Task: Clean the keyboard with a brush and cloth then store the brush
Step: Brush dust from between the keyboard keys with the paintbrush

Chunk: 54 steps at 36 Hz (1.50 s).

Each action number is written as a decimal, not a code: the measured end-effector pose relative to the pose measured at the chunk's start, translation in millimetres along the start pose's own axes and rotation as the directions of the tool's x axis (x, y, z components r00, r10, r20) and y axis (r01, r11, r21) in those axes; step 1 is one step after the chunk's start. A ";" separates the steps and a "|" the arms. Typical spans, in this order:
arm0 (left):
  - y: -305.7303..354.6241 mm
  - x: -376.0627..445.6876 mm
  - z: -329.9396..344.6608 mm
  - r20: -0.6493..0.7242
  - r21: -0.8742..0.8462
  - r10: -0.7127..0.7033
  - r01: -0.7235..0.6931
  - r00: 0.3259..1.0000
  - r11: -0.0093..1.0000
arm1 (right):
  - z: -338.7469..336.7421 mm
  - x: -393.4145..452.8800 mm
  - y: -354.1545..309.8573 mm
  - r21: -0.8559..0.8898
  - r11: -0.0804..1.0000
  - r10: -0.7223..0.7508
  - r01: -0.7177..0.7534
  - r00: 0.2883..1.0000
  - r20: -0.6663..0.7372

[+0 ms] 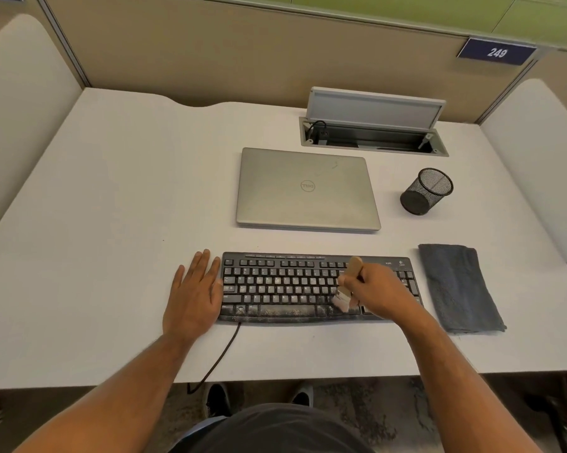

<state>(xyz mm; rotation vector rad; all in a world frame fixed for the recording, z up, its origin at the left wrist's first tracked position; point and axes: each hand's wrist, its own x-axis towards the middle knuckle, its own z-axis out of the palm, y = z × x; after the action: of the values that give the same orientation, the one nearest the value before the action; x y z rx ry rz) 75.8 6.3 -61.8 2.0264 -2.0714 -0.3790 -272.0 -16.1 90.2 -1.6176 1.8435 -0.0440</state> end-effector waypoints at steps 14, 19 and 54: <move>-0.1 -0.1 0.3 0.001 -0.004 0.002 -0.001 1.000 1.000 | -35.3 -1.5 19.9 -0.128 0.991 -0.026 0.037 0.996 0.087; -0.2 0.3 0.5 0.005 0.000 -0.001 0.001 1.000 1.000 | -23.8 -2.4 15.4 -0.156 0.986 -0.040 0.065 0.986 0.160; 0.3 -0.4 -0.4 -0.008 -0.015 0.004 -0.004 1.000 1.000 | 9.9 -17.7 12.9 0.362 0.932 -0.033 0.023 0.999 0.022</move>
<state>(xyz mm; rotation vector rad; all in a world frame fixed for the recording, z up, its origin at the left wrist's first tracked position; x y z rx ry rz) 75.6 6.7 -61.3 2.0121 -2.0614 -0.3832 -278.2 6.5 85.0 -1.3770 1.6745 -0.3525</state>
